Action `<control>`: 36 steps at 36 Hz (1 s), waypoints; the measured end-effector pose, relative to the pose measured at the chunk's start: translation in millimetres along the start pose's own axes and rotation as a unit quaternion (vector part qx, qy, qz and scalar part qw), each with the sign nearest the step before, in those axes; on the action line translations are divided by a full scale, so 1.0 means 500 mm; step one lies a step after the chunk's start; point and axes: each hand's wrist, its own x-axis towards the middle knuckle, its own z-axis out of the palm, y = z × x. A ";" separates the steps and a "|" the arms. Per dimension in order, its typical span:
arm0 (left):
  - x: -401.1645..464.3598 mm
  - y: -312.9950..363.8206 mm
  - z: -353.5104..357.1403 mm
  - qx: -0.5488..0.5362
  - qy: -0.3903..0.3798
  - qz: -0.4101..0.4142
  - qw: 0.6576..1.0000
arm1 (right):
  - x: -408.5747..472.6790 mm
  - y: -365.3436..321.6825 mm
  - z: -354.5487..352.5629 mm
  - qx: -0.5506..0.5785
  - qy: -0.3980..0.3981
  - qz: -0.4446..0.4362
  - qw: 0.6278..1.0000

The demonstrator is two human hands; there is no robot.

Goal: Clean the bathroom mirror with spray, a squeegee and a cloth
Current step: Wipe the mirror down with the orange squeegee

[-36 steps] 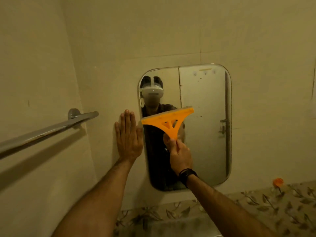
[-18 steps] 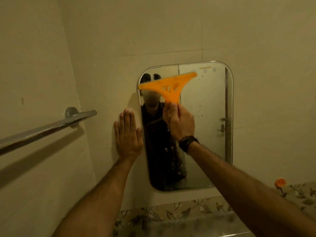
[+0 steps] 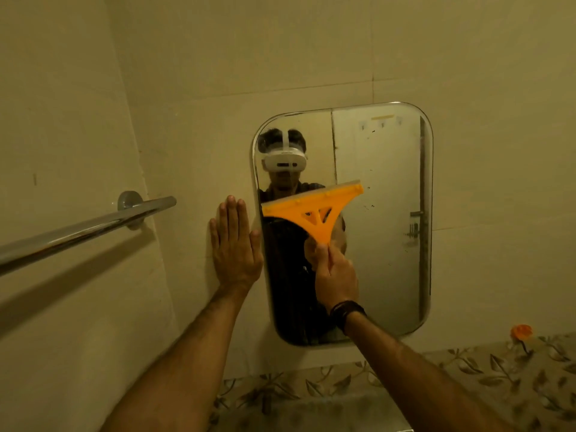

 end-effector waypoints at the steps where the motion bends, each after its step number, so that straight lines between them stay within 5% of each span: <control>1: -0.004 -0.001 0.002 -0.002 0.000 -0.002 1.000 | -0.014 0.013 0.003 -0.002 0.000 0.003 1.000; 12: -0.026 -0.002 0.008 -0.007 -0.013 -0.012 1.000 | -0.135 0.069 -0.003 -0.024 -0.001 0.040 0.999; 20: -0.029 -0.007 0.011 -0.008 -0.005 -0.008 1.000 | -0.099 0.005 -0.030 0.038 0.043 -0.031 0.998; 27: -0.030 -0.004 0.009 0.013 -0.008 -0.010 1.000 | 0.022 -0.083 -0.029 -0.021 0.002 -0.055 0.998; 36: -0.031 -0.004 0.007 -0.002 -0.004 -0.005 1.000 | -0.057 -0.005 -0.030 -0.044 -0.028 -0.010 0.999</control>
